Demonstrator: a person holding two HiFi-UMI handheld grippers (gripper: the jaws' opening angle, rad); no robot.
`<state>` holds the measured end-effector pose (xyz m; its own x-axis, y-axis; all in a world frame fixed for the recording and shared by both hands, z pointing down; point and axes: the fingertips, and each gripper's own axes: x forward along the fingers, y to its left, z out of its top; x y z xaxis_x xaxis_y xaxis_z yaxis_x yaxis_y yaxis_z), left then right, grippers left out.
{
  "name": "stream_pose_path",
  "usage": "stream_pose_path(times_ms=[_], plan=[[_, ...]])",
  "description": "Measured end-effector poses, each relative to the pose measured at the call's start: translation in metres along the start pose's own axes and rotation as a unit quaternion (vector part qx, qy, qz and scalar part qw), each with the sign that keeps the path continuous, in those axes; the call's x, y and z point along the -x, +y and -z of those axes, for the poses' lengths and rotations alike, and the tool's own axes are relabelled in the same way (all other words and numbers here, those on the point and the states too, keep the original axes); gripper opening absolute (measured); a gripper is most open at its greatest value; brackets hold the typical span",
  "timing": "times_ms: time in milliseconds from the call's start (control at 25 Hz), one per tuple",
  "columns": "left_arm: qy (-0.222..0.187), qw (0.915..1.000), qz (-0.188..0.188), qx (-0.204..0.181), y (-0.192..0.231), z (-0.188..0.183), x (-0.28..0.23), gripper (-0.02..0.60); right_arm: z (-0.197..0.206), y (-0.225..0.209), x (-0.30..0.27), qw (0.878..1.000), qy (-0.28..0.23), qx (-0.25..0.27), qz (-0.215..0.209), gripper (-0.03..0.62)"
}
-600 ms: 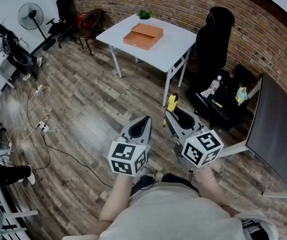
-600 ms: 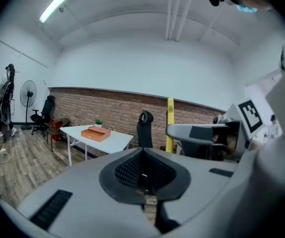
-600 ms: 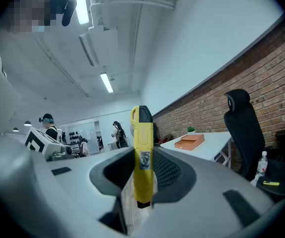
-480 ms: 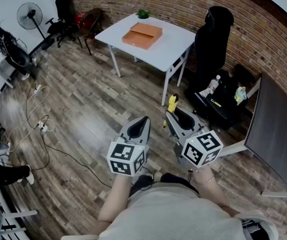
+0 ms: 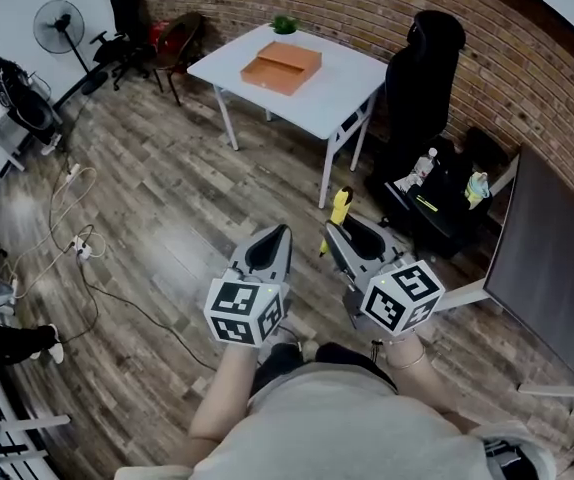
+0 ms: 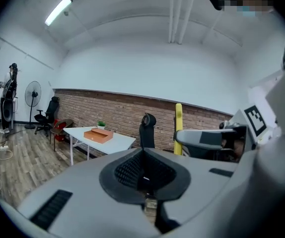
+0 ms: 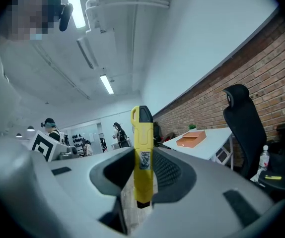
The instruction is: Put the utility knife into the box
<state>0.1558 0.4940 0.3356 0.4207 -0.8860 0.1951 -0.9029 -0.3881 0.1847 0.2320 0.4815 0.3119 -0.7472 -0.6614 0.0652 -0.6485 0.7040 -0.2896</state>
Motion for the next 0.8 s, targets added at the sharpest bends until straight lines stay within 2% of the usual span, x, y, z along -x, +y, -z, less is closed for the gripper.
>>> stream_pose_path(times_ms=[200, 440, 600, 800], plan=[[0.020, 0.9991, -0.016, -0.033, -0.003, 0.008, -0.005, 0.008, 0.008, -0.004, 0.000, 1.000, 0.010, 0.020, -0.011, 0.112], [0.034, 0.9991, -0.024, -0.002, 0.007, 0.021, -0.008, 0.008, 0.036, -0.003, -0.010, 0.999, 0.037, -0.002, -0.016, 0.112], [0.041, 0.9986, -0.031, 0.015, 0.035, 0.026, -0.019, 0.008, 0.038, -0.009, -0.035, 0.999, 0.038, 0.001, -0.017, 0.112], [0.027, 0.9988, -0.034, 0.022, 0.081, 0.009, -0.058, 0.008, 0.026, -0.034, -0.087, 1.000, 0.029, 0.002, -0.007, 0.112]])
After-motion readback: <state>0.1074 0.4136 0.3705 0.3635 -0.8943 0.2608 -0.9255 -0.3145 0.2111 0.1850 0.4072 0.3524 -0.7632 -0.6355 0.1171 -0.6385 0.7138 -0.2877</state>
